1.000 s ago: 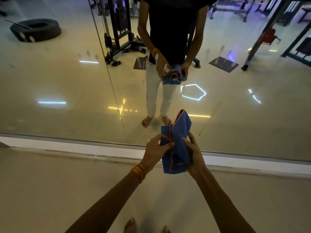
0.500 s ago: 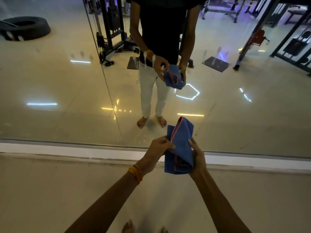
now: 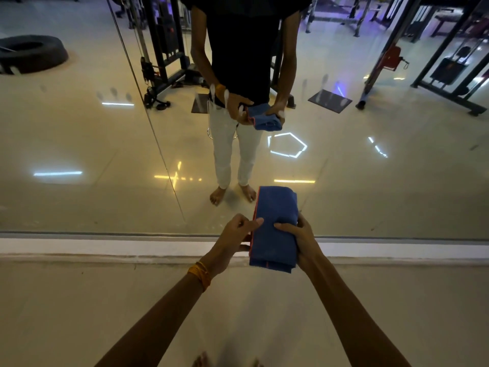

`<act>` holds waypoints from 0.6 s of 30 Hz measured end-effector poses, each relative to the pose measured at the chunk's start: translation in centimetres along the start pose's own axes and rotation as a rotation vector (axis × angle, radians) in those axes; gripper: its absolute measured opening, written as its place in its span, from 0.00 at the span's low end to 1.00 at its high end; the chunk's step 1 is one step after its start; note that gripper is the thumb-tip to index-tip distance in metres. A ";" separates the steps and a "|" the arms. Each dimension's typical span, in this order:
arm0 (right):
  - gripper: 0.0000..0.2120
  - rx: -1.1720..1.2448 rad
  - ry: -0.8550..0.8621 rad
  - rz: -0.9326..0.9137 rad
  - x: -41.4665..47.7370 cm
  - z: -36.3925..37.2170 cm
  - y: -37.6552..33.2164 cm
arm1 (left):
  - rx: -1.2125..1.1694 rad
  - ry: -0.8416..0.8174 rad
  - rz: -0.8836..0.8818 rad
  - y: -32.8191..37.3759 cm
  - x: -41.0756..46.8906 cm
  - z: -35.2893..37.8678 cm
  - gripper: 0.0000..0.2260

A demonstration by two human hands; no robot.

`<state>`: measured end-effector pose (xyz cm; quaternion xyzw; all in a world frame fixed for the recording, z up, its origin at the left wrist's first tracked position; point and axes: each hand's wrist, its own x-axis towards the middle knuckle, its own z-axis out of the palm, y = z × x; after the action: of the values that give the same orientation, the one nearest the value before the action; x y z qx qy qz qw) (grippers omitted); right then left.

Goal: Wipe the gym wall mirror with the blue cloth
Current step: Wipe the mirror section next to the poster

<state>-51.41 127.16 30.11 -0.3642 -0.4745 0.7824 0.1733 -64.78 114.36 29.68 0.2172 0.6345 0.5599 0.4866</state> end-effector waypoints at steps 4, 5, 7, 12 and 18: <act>0.20 -0.155 -0.023 -0.059 0.4 -0.1 0.1 | -0.026 0.146 0.202 1.5 1.4 0.7 0.15; 0.22 -0.175 0.018 -0.066 0.7 0.1 0.3 | -0.047 0.170 0.236 1.7 1.6 1.0 0.16; 0.28 -0.207 0.071 -0.094 0.8 0.6 0.7 | -0.090 0.225 0.276 1.6 1.6 1.4 0.17; 0.21 -0.524 0.051 -0.139 0.1 0.3 1.3 | -0.151 0.264 0.294 0.1 2.0 0.2 0.22; 0.20 -0.560 -0.135 -0.232 -0.5 -0.3 0.9 | -0.118 0.299 0.246 2.2 2.9 -1.0 0.18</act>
<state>-50.78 126.57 29.48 -0.2884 -0.7205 0.6187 0.1223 -67.48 116.84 30.49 0.1786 0.6344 0.6775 0.3266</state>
